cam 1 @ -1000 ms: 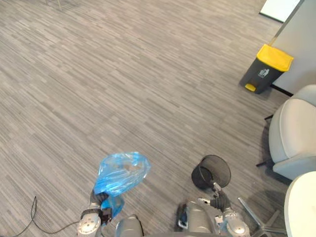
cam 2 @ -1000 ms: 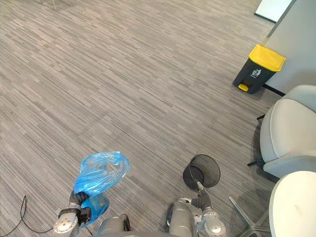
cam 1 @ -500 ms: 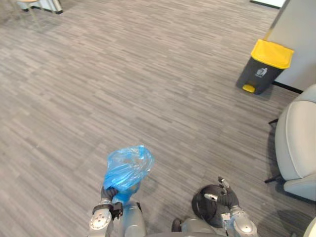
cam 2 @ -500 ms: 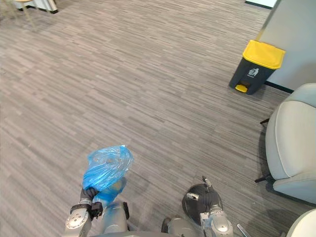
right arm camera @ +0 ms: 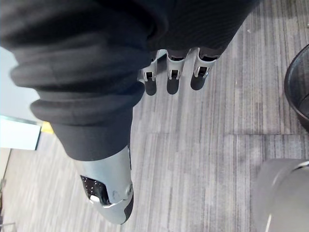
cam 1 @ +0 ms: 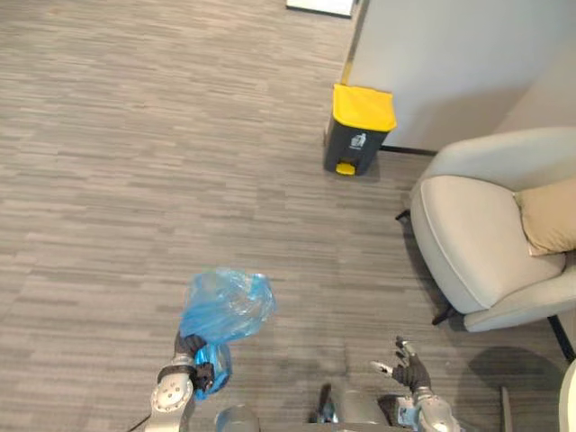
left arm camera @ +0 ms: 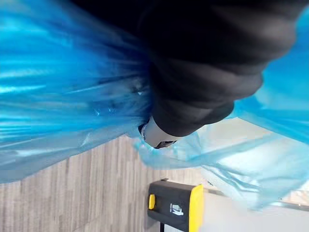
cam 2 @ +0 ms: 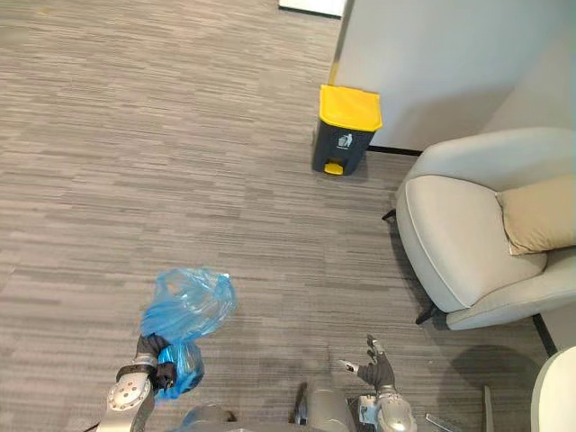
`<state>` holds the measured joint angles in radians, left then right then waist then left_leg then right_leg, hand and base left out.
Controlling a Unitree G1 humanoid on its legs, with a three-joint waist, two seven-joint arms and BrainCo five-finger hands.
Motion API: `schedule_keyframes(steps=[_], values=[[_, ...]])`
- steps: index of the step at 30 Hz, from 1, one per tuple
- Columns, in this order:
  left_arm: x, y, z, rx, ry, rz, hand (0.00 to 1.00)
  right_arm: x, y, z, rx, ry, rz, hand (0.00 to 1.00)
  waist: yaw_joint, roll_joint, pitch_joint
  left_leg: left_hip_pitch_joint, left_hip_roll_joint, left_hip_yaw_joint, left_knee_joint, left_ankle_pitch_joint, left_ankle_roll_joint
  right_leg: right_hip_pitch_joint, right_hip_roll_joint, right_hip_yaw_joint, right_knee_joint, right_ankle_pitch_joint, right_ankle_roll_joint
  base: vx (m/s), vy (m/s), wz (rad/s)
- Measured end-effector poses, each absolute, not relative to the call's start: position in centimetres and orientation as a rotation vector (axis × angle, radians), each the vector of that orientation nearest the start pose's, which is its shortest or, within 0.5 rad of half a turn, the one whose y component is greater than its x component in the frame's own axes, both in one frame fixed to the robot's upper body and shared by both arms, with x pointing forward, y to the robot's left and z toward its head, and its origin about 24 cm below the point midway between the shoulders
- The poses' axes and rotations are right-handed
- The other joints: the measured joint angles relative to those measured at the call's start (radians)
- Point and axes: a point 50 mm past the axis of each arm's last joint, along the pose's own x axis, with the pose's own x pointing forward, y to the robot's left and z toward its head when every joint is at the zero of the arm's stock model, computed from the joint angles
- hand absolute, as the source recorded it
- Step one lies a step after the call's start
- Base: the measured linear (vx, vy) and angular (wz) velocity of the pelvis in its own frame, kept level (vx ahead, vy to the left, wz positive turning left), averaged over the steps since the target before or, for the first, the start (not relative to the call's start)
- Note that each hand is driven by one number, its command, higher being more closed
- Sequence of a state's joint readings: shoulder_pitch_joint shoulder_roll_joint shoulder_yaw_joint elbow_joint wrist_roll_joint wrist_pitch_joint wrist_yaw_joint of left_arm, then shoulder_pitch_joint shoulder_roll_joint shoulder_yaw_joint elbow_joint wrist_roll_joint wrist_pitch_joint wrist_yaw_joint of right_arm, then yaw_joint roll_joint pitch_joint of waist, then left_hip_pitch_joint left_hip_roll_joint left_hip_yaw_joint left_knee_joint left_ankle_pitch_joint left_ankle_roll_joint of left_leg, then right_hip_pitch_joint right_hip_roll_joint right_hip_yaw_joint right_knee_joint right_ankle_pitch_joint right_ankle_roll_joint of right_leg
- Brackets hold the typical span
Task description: Gather rubbish on tea table into small bin, then transfer packed bag to large trash can.
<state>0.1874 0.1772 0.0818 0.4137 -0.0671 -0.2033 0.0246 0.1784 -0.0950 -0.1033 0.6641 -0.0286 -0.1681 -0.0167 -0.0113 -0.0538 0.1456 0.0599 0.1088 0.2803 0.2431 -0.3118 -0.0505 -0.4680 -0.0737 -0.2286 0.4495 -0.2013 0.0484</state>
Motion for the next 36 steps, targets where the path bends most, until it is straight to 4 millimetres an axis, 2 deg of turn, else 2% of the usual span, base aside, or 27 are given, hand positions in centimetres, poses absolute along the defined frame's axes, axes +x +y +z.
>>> schedule_keyframes(steps=[2,3,4,5,7,9,10,13,15,16,17,18,19,20,21,22,24,25,26,29,30,31,32,33,34,35,36], values=[[17.7,23.3,-6.4,0.116,0.396,0.209,1.0,14.4,-21.5,-11.3,-0.114,0.676,-0.176,0.0,-0.015,0.012,0.008,0.072,-0.003,-0.016,-0.038,-0.013,-0.038,-0.008,0.021,-0.002,-0.113,0.167,-0.055,0.65,-0.084,0.24],[17.6,23.5,-6.5,0.106,0.402,0.228,1.0,14.2,-22.0,-11.3,-0.13,0.684,-0.179,0.0,-0.026,0.023,0.008,0.104,0.023,-0.047,-0.012,-0.028,-0.065,-0.002,0.034,0.0,-0.055,0.235,-0.154,0.87,-0.172,0.17],[17.5,23.5,-6.6,0.1,0.404,0.235,1.0,14.7,-22.3,-11.0,-0.138,0.667,-0.18,0.0,-0.027,0.052,0.026,0.095,0.055,-0.061,0.078,-0.011,-0.097,0.007,0.041,-0.026,0.026,0.174,-0.175,0.87,-0.183,0.14],[17.6,23.3,-6.6,0.094,0.403,0.234,1.0,14.8,-22.3,-10.8,-0.139,0.659,-0.182,0.0,-0.027,0.059,0.034,0.078,0.07,-0.065,0.164,0.01,-0.119,0.026,0.042,-0.036,0.051,0.143,-0.181,0.83,-0.231,-0.05],[16.7,22.2,-7.1,0.044,0.418,0.248,1.0,15.4,-22.4,-10.2,-0.147,0.627,-0.181,0.0,-0.004,0.089,0.053,-0.087,0.162,-0.095,0.66,0.221,-0.008,0.178,0.111,-0.021,0.021,0.053,-0.208,0.65,-0.174,-0.53],[16.4,21.8,-7.3,0.032,0.425,0.244,1.0,16.5,-21.9,-9.5,-0.139,0.581,-0.171,0.0,0.043,0.094,0.06,-0.215,0.168,-0.1,0.892,0.122,0.01,0.279,0.153,0.067,-0.017,0.003,-0.23,0.55,-0.026,-1.18],[16.4,21.7,-7.4,0.031,0.427,0.242,1.0,16.9,-21.7,-9.4,-0.135,0.57,-0.165,0.0,0.055,0.088,0.063,-0.262,0.159,-0.1,0.911,0.101,0.025,0.312,0.158,0.089,-0.036,-0.009,-0.232,0.58,-0.003,-1.16],[15.9,21.6,-7.6,0.027,0.44,0.237,1.0,17.9,-21.6,-8.9,-0.137,0.54,-0.157,0.0,0.088,0.06,0.071,-0.459,0.099,-0.085,0.727,0.06,0.051,0.447,0.156,0.195,-0.14,-0.058,-0.203,0.61,0.095,-0.93],[15.0,21.6,-8.0,0.022,0.465,0.245,1.0,17.9,-22.2,-8.9,-0.155,0.549,-0.165,0.0,0.114,0.051,0.069,-0.515,0.023,-0.117,0.354,0.11,-0.027,0.535,0.121,0.262,-0.211,-0.101,-0.157,0.68,0.248,-0.83],[14.8,21.5,-8.1,0.017,0.47,0.248,1.0,17.8,-22.5,-8.9,-0.166,0.554,-0.168,0.0,0.122,0.061,0.061,-0.514,0.007,-0.125,0.227,0.14,-0.059,0.563,0.116,0.281,-0.232,-0.115,-0.138,0.52,0.242,-0.79],[14.4,21.6,-8.3,0.014,0.484,0.26,1.0,17.4,-22.9,-9.5,-0.173,0.589,-0.173,0.0,0.138,0.059,0.046,-0.509,-0.013,-0.147,0.178,0.258,-0.016,0.594,0.104,0.313,-0.235,-0.143,-0.119,0.86,0.377,-0.52],[14.0,22.3,-8.4,0.019,0.492,0.29,1.0,16.8,-22.5,-10.3,-0.158,0.635,-0.169,0.0,0.134,0.015,0.018,-0.518,-0.063,-0.135,0.227,0.201,0.074,0.582,0.058,0.322,-0.175,-0.167,-0.084,0.76,0.304,-0.29],[14.1,22.4,-8.3,0.016,0.487,0.297,1.0,16.8,-22.5,-10.3,-0.159,0.636,-0.169,0.0,0.129,0.007,0.013,-0.517,-0.073,-0.126,0.252,0.175,0.104,0.562,0.044,0.324,-0.11,-0.17,-0.043,0.77,0.3,-0.06],[14.1,22.4,-8.3,0.014,0.486,0.301,1.0,16.7,-22.5,-10.4,-0.162,0.638,-0.168,0.0,0.128,-0.001,0.009,-0.502,-0.079,-0.106,0.283,0.127,0.122,0.521,0.033,0.341,0.014,-0.161,0.022,0.6,0.222,-0.14],[14.1,22.3,-8.3,0.018,0.487,0.294,1.0,16.8,-22.4,-10.3,-0.164,0.634,-0.165,0.0,0.129,-0.001,0.012,-0.458,-0.088,-0.095,0.304,0.074,0.136,0.445,0.021,0.343,0.241,-0.103,0.191,0.87,0.304,-0.14],[14.2,22.3,-8.3,0.033,0.489,0.288,1.0,16.8,-21.9,-10.4,-0.158,0.635,-0.155,0.0,0.112,-0.002,0.025,-0.352,-0.11,-0.095,0.296,0.032,0.146,0.368,0.005,0.333,0.512,-0.067,0.228,0.84,0.281,-0.05],[14.3,22.3,-8.2,0.039,0.486,0.294,1.0,16.8,-21.5,-10.4,-0.148,0.63,-0.15,0.0,0.101,0.008,0.032,-0.232,-0.115,-0.092,0.251,0.02,0.149,0.307,-0.02,0.271,0.654,-0.067,0.193,0.67,0.173,-0.09],[14.7,22.4,-7.6,0.045,0.454,0.299,1.0,16.9,-21.4,-10.0,-0.147,0.604,-0.148,0.0,0.1,0.02,0.036,-0.137,-0.109,-0.093,0.195,0.017,0.152,0.237,-0.037,0.197,0.674,-0.071,0.125,0.54,0.102,-0.2],[15.1,22.4,-7.1,0.049,0.429,0.299,1.0,16.9,-21.3,-9.8,-0.147,0.591,-0.148,0.0,0.099,0.023,0.037,-0.106,-0.108,-0.097,0.171,0.014,0.156,0.202,-0.039,0.175,0.662,-0.073,0.1,0.52,0.062,-0.08],[16.7,22.8,-5.6,0.074,0.349,0.28,1.0,17.0,-21.5,-9.3,-0.151,0.567,-0.156,0.0,0.065,0.028,0.04,0.0,-0.109,-0.165,0.087,-0.029,0.127,0.055,-0.04,0.101,0.456,-0.093,0.061,0.57,-0.018,0.5],[17.3,22.7,-5.4,0.074,0.337,0.272,1.0,16.5,-21.6,-9.7,-0.152,0.588,-0.159,0.0,0.05,0.026,0.042,0.031,-0.106,-0.198,0.073,-0.039,0.111,0.039,-0.03,0.098,0.306,-0.083,0.053,0.68,-0.121,0.85],[17.5,22.7,-5.5,0.076,0.338,0.27,1.0,15.6,-21.8,-10.2,-0.151,0.625,-0.166,0.0,0.043,0.021,0.038,0.063,-0.102,-0.224,0.069,-0.054,0.084,0.053,-0.01,0.11,0.075,-0.002,0.021,0.57,-0.136,0.82],[17.5,22.8,-5.5,0.078,0.341,0.271,1.0,15.3,-21.8,-10.5,-0.149,0.642,-0.167,0.0,0.044,0.014,0.035,0.073,-0.102,-0.24,0.072,-0.063,0.067,0.054,-0.002,0.127,-0.004,0.069,0.003,0.59,-0.166,0.84],[17.2,22.6,-6.1,0.066,0.368,0.276,1.0,14.7,-22.2,-11.0,-0.154,0.675,-0.176,0.0,0.033,0.024,0.03,0.099,-0.077,-0.274,0.096,-0.083,0.032,0.066,0.016,0.133,0.013,0.164,-0.021,0.38,-0.13,0.48],[17.0,22.3,-6.4,0.057,0.384,0.277,1.0,14.6,-22.3,-11.0,-0.158,0.683,-0.179,0.0,0.032,0.043,0.02,0.097,-0.06,-0.281,0.125,-0.08,0.027,0.068,0.022,0.108,0.027,0.161,-0.026,0.65,-0.165,0.48],[16.7,22.1,-6.7,0.045,0.395,0.28,1.0,14.9,-22.2,-10.8,-0.158,0.665,-0.175,0.0,0.031,0.052,0.022,0.039,-0.043,-0.274,0.262,-0.032,-0.034,0.088,0.024,0.078,0.04,0.125,-0.048,0.76,-0.188,0.25],[16.7,21.5,-6.8,0.021,0.398,0.282,1.0,15.4,-22.3,-10.3,-0.163,0.639,-0.174,0.0,0.033,0.065,0.031,-0.05,-0.032,-0.269,0.465,0.073,-0.036,0.139,0.032,0.07,0.012,0.106,-0.058,0.74,-0.167,0.17]])
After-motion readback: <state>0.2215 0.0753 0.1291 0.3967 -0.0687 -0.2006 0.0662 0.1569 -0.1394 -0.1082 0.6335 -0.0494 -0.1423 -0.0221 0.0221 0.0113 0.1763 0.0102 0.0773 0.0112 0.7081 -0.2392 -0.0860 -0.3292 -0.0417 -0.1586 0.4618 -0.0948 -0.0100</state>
